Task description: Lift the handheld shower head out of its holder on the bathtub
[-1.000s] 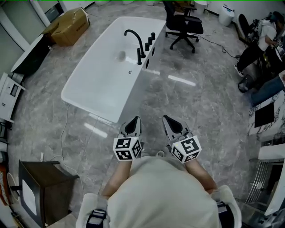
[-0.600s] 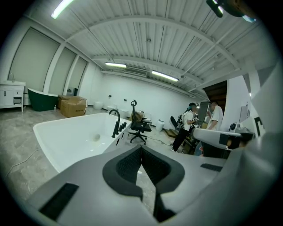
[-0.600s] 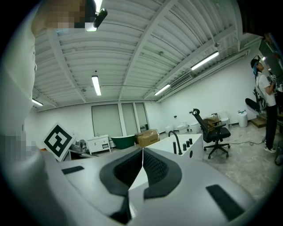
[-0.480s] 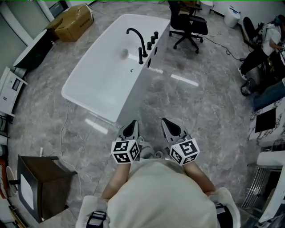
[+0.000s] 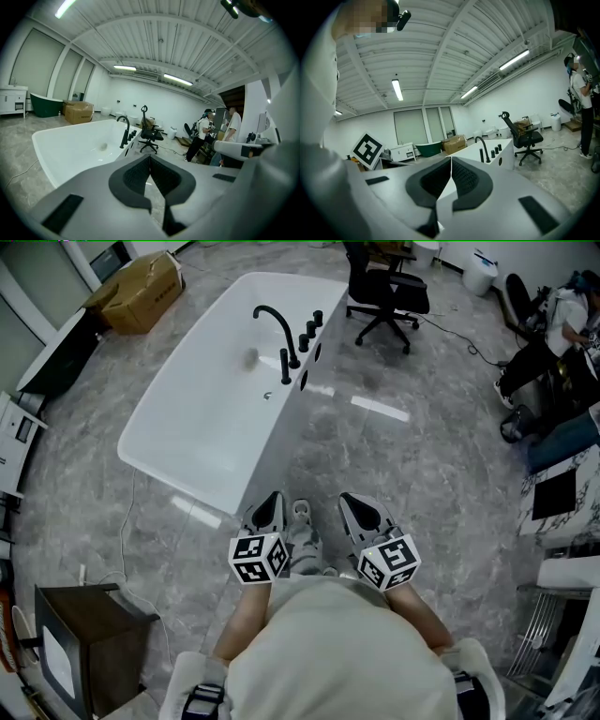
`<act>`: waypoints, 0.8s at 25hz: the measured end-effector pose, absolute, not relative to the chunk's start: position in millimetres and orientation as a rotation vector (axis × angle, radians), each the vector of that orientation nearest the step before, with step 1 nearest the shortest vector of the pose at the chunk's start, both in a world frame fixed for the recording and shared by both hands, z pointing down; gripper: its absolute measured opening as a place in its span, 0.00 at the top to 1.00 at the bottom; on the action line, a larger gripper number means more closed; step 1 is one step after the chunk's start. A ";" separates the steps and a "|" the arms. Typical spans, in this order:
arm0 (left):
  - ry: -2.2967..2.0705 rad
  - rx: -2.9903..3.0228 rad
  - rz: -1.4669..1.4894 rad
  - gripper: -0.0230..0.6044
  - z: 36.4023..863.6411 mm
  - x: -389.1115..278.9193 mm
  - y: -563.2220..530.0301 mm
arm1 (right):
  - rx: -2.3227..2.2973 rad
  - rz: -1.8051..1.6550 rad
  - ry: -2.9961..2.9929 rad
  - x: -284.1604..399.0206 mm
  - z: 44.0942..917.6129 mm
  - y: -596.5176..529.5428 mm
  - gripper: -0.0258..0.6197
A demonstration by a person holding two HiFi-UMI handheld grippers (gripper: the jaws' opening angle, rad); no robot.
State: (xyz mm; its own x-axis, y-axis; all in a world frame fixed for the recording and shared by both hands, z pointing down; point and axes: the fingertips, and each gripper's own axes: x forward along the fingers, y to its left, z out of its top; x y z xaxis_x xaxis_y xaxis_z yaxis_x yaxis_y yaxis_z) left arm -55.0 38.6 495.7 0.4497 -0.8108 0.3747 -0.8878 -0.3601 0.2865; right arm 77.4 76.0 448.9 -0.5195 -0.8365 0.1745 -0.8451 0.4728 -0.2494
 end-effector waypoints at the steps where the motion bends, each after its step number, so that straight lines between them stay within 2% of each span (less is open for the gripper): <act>1: -1.421 2.260 0.230 0.93 496.8 -53.2 29.5 | 1.532 0.478 -2.670 80.0 448.8 67.7 0.93; 9: -1.408 2.267 0.202 0.93 496.6 -43.4 -56.2 | 1.551 0.446 -2.667 90.7 445.2 -19.5 0.93; 20: -1.397 2.242 0.222 0.93 501.8 -60.1 -165.5 | 1.505 0.431 -2.660 68.9 448.4 -151.2 0.93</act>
